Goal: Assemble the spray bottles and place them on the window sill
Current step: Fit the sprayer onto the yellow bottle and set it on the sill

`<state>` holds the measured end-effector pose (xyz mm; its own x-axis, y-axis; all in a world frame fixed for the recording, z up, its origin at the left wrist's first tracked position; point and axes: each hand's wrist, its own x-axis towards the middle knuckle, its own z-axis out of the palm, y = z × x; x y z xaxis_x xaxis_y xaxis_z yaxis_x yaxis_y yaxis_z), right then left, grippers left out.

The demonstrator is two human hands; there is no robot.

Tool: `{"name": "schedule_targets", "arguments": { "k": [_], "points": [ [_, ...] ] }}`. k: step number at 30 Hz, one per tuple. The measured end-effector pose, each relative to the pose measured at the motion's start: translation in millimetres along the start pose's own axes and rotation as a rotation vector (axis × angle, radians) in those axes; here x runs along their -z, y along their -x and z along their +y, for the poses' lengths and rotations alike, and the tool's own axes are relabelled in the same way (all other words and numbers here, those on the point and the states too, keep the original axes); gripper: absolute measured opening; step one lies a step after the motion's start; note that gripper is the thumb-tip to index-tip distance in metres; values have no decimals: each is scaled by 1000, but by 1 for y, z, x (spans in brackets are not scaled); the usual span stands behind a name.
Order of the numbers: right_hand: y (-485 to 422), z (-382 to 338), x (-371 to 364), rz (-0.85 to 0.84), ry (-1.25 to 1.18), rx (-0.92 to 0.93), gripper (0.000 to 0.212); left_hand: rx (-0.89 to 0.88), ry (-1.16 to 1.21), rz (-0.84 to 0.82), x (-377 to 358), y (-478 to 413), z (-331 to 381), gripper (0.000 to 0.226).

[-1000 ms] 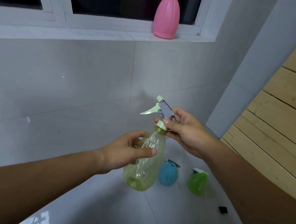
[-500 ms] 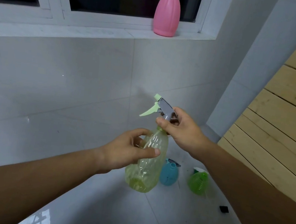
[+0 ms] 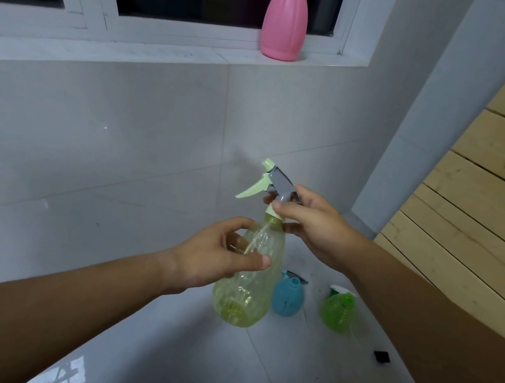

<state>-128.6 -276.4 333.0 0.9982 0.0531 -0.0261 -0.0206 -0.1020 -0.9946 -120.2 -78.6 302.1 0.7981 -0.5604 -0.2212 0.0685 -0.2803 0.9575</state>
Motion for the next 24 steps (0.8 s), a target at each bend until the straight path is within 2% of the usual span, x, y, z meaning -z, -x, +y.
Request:
{"name": "schedule_targets", "arguments": {
  "k": [3, 6, 9, 12, 14, 17, 21, 24],
  "points": [
    [0, 0, 1, -24, -40, 36, 17, -7, 1, 8, 0, 0, 0, 46],
    [1, 4, -5, 69, 93, 41, 29, -10, -21, -5, -2, 1, 0, 47],
    [-1, 1, -3, 76, 48, 30, 34, -14, -17, -7, -2, 0, 4, 47],
    [-2, -5, 2, -9, -75, 42, 11, -27, -13, 17, 2, -2, 6, 49],
    [-2, -4, 0, 40, 7, 67, 13, -28, -14, 10, 0, -2, 6, 49],
    [-3, -3, -3, 85, 56, 56, 29, -31, -4, 8, -3, -2, 7, 51],
    [-2, -10, 3, -24, -85, 58, 12, -47, 8, 35, 1, -4, 8, 56],
    [-2, -5, 0, 48, 16, 95, 14, -34, 7, 18, -1, -4, 7, 55]
  ]
}}
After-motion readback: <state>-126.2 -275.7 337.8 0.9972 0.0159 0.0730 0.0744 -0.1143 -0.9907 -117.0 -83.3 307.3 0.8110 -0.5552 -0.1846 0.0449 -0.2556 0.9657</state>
